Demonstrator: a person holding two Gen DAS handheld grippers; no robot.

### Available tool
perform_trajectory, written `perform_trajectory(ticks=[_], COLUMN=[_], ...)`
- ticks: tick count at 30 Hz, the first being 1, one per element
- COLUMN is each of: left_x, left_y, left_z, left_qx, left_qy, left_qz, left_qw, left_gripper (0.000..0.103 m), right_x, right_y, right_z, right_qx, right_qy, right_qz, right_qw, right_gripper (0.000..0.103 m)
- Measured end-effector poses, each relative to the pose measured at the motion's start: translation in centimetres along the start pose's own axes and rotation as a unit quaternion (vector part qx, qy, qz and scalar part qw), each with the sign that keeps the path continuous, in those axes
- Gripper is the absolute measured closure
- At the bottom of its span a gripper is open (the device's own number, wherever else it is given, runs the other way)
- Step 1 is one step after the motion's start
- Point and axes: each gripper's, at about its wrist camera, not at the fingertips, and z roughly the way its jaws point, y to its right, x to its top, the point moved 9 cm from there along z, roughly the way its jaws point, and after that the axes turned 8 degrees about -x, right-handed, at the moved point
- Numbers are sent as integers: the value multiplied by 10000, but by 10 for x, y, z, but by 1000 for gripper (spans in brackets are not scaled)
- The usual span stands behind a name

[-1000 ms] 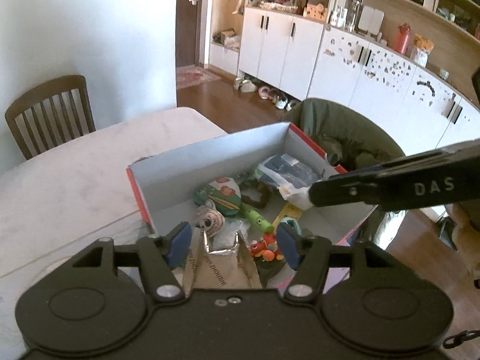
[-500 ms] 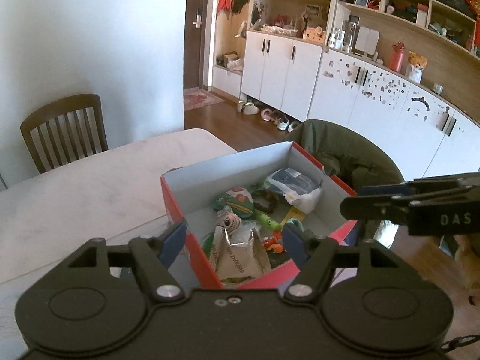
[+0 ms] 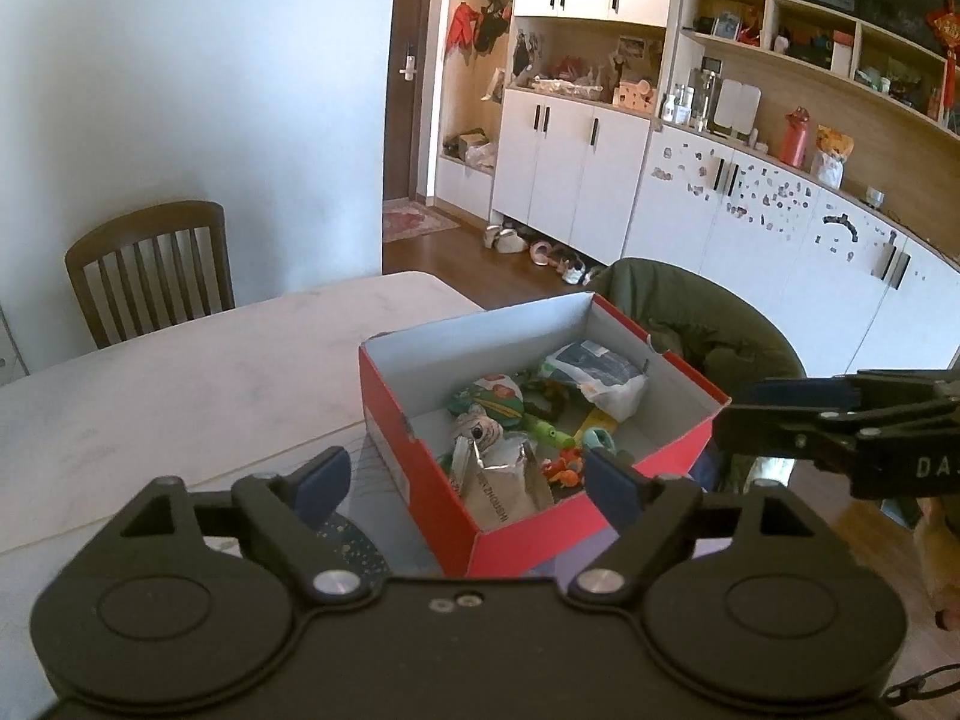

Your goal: Organize objects

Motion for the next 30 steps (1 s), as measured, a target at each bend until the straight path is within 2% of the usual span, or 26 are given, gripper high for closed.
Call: perform_trajectory(ticks=[2, 6, 10, 14, 20, 24, 30], left_x=[-3, -7, -11, -12, -17, -20, -20], left_y=[-1, -3, -6, -8, -9, -11, -8], left_z=[-4, -10, -13, -15, -16, -15, -15], left_qx=[-12, -49, -69, -33, -117, -106, -86], left_qy=[34, 86, 86, 153, 179, 195, 269], left_qz=[-20, -97, -195, -206, -285, -343, -292], left_qw=[10000, 9999, 9997, 9997, 9994, 9992, 9992], left_gripper=[12, 3, 1, 1, 1, 1, 1], right_x=[-2, -3, -3, -2, -6, -8, -7], right_y=[-3, -5, -7, -7, -12, -10, -2], right_z=[-4, -12, -19, -25, -31, -34, -34], right_qx=[-21, -78, -71, -113, -348, -425, -701], right_qy=[71, 254, 358, 538, 860, 1024, 1103], right_qz=[2, 87, 231, 384, 272, 431, 569], right_qw=[10000, 9996, 9991, 9978, 9953, 9929, 9898], right_gripper=[32, 20, 19, 3, 1, 0, 0])
